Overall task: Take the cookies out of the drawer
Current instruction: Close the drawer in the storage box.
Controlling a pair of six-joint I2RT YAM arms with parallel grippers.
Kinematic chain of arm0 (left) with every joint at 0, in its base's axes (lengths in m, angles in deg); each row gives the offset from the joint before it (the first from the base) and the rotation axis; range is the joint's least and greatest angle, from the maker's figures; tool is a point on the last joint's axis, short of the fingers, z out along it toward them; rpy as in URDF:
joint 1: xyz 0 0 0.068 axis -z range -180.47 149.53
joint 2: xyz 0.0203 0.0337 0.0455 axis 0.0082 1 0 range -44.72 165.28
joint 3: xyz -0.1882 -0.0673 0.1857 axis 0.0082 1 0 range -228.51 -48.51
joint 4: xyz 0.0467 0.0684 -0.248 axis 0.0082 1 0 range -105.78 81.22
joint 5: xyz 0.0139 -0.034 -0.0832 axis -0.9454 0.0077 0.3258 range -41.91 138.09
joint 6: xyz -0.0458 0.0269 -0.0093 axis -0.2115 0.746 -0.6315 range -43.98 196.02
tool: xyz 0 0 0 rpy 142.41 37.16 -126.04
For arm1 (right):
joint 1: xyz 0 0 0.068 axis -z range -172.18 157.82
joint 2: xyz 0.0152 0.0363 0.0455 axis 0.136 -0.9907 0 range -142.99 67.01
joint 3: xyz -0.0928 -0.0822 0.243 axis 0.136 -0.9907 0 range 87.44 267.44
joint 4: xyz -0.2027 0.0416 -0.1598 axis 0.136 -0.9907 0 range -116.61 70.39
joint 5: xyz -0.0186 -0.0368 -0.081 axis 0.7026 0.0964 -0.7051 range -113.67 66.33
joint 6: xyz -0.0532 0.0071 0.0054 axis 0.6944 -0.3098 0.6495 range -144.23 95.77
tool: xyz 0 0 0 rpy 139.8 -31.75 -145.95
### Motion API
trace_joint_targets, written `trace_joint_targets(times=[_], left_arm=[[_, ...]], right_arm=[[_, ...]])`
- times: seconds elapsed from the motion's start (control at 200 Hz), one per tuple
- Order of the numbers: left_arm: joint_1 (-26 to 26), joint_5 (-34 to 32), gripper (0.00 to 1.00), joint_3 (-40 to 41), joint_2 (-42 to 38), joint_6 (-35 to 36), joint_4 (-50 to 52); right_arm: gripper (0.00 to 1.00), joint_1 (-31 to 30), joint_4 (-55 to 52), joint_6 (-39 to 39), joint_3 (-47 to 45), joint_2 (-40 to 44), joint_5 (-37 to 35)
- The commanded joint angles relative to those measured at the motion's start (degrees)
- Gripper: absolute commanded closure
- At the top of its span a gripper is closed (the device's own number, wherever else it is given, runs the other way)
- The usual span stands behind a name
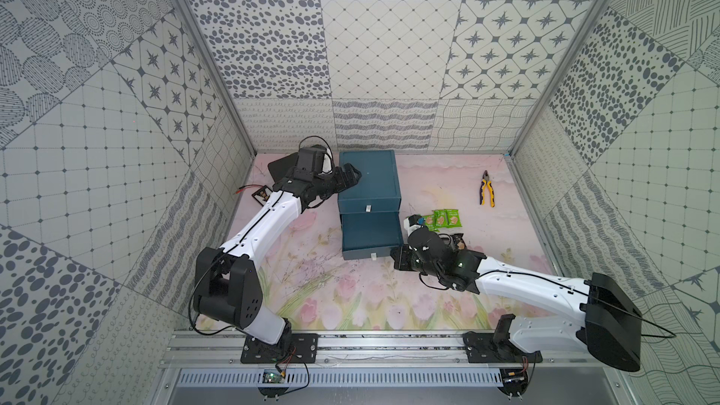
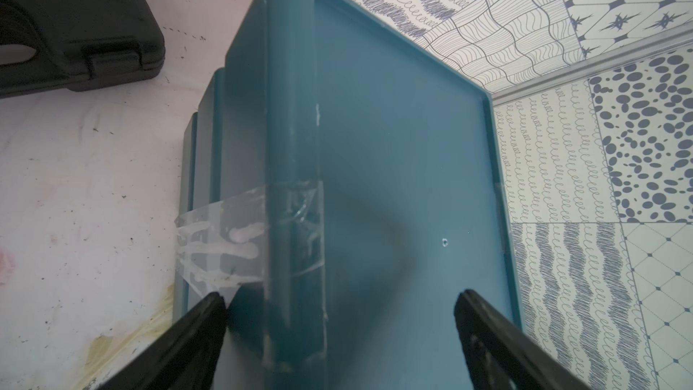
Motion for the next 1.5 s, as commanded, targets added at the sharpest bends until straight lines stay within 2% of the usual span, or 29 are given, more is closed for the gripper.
trace_joint_targets(times=[0.0, 0.26, 0.465, 0.65, 0.725, 0.926, 1.031, 1.206, 1.496], left_arm=[[-0.36, 4.37, 0.01, 0.76, -0.41, -0.82, -2.18], [-0.35, 4.58, 0.01, 1.84, -2.12, -1.9, -2.56], [-0.1, 5.02, 0.01, 2.88, -3.49, -2.11, -2.73], [-0.1, 4.92, 0.01, 3.54, -4.37, -1.77, -2.58], [-0.09, 4.89, 0.01, 4.21, -4.82, -2.09, -3.25], [-0.09, 4.94, 0.01, 4.65, -5.08, -1.93, -3.84], [-0.09, 5.19, 0.01, 4.43, -4.42, -1.99, -3.64], [0.05, 5.6, 0.01, 4.56, -4.31, -2.14, -3.85], [0.01, 5.77, 0.01, 5.58, -3.6, -2.17, -4.65]], right_arm=[[0.96, 2.28, 10.44, 2.04, 0.89, -1.95, -0.09], [0.96, 3.71, 22.22, 1.67, 3.05, -6.63, 1.21], [0.95, 3.74, 38.2, -0.83, -3.47, -5.08, -0.23], [0.95, 1.25, 39.79, -3.71, -10.46, 0.53, -8.19], [0.96, 0.13, 43.79, -5.64, -13.48, 0.58, -9.91], [0.96, -0.37, 44.52, -9.81, -13.82, -4.33, -7.78], [0.96, 0.03, 49.21, -11.14, -14.23, -8.35, -8.62], [0.97, 3.49, 51.13, -10.65, -9.3, -13.34, -4.24], [0.97, 6.21, 57.77, -12.84, -5.03, -20.19, -2.29]])
